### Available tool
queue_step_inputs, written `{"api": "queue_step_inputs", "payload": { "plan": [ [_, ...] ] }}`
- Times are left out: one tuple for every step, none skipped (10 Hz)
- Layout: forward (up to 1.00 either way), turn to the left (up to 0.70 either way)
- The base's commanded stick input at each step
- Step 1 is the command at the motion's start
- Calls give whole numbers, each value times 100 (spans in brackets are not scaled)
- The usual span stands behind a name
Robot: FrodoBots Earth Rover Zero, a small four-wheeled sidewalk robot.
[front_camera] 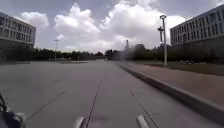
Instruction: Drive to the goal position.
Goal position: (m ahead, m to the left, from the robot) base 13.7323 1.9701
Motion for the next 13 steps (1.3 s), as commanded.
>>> {"api": "queue_step_inputs", "payload": {
  "plan": [
    [70,16],
    [70,28],
    [70,28],
    [70,28],
    [70,24],
    [70,0],
    [70,0],
    [70,0],
    [70,0],
    [70,0],
    [70,0],
    [70,0],
    [70,0]
  ]
}}
